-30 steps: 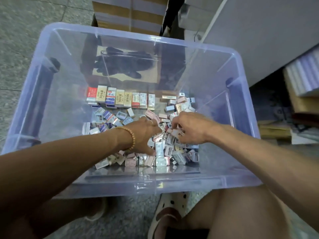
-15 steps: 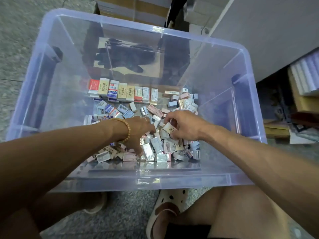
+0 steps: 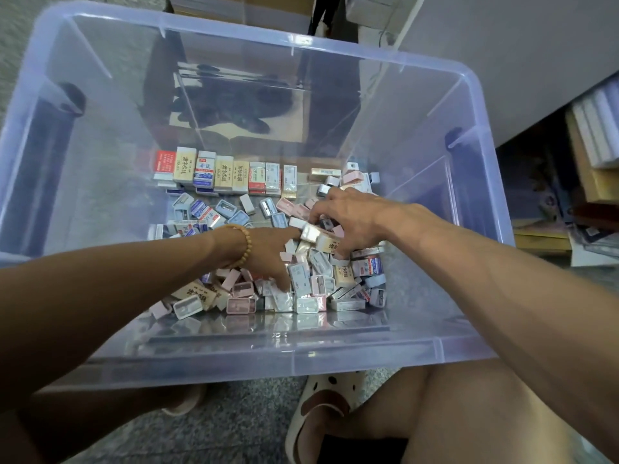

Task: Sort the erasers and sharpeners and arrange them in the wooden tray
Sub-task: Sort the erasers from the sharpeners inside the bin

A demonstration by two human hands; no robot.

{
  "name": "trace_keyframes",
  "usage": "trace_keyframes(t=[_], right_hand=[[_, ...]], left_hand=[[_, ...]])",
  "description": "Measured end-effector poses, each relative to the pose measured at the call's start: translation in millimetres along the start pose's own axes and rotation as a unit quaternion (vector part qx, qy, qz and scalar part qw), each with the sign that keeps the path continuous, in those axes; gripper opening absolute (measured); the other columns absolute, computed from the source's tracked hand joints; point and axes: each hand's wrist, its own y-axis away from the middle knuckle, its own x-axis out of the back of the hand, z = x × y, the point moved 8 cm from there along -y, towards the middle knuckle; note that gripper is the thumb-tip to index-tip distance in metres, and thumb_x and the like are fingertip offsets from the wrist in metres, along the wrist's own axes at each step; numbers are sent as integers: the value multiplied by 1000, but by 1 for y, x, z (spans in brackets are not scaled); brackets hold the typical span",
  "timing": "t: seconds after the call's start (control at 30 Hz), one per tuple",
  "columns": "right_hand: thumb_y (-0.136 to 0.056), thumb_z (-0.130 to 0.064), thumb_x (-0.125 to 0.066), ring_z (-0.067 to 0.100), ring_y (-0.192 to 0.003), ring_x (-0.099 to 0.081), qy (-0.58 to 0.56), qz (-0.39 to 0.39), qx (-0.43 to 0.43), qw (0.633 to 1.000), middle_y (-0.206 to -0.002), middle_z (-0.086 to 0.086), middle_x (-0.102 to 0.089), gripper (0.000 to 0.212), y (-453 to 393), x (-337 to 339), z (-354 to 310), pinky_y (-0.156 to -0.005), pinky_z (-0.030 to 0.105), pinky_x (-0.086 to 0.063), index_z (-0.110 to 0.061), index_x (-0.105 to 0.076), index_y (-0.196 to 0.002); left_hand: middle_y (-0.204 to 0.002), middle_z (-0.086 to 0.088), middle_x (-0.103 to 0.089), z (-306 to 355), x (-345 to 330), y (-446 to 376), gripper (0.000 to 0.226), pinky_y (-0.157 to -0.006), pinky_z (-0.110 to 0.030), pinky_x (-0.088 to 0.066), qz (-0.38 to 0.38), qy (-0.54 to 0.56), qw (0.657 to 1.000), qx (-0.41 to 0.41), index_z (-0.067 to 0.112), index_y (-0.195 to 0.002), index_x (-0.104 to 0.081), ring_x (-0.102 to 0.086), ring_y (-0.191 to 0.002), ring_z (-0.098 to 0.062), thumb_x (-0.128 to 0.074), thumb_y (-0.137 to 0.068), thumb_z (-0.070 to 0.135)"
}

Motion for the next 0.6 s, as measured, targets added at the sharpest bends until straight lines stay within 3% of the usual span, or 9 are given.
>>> trace_keyframes(t=[0.07, 0.1, 0.2, 0.33, 0.4, 0.47, 0.6], right_hand=[[-72, -32, -87, 23, -115, -46, -6, -2, 6, 1000, -113, -6, -39, 58, -1, 0, 0, -86, 36, -40, -36, -52, -118], [-71, -33, -87, 22, -114, -45, -4, -5, 6, 1000, -112, -6, -38, 57, -1, 0, 0, -84, 36, -40, -36, -52, -116], [-73, -33, -85, 18, -112, -38, 27, -9, 11, 1000, -117, -6, -37, 62, 2, -2, -4, -87, 37, -41, -38, -53, -126], [-82, -23, -78, 18, -110, -50, -2, 34, 58, 998, -118, -5, -47, 41, -2, 0, -21, -90, 32, -46, -29, -62, -120], [-83, -19, -78, 20, -97, -60, -40, 31, 54, 997, -110, -4, -59, 27, -7, 0, -23, -84, 34, -53, -30, -60, -100], [-81, -20, -80, 20, -90, -61, -73, 21, 42, 996, -101, -3, -61, 28, -10, -1, -22, -77, 34, -53, -29, -55, -89], [-78, -13, -81, 23, -90, -60, -177, -41, 51, 982, -98, 0, -60, 30, -10, -10, -30, -76, 37, -53, -24, -54, -85]], left_hand=[[-97, -5, -58, -1, 0, -1, 77, -57, -27, -51, -13, 48, 999, 6, 19, -138, -36, -59, -73, -17, -81, -75, 16], [-96, -4, -58, -1, 1, -1, 73, -60, -28, -53, -12, 49, 999, 9, 18, -135, -39, -60, -75, -19, -81, -76, 17], [-93, 2, -55, -2, 6, 4, 68, -70, -30, -54, 1, 19, 1000, 1, 21, -132, -45, -62, -83, -19, -82, -75, 18], [-88, 9, -53, 0, 1, 14, 67, -59, -22, -40, -19, -56, 998, -12, 28, -124, -45, -53, -74, -7, -84, -71, 19], [-99, 6, -58, -1, -1, 16, 68, -67, -26, -43, -14, -96, 995, -17, 31, -122, -46, -54, -82, -12, -85, -68, 20], [-109, 9, -53, -3, 6, 22, 67, -78, -28, -44, 14, -128, 992, -20, 33, -122, -50, -52, -95, -15, -85, -67, 20], [-126, 0, -53, -20, 20, 41, 85, -90, -32, -46, 9, -177, 984, 8, 28, -137, -44, -52, -108, -19, -88, -65, 18]])
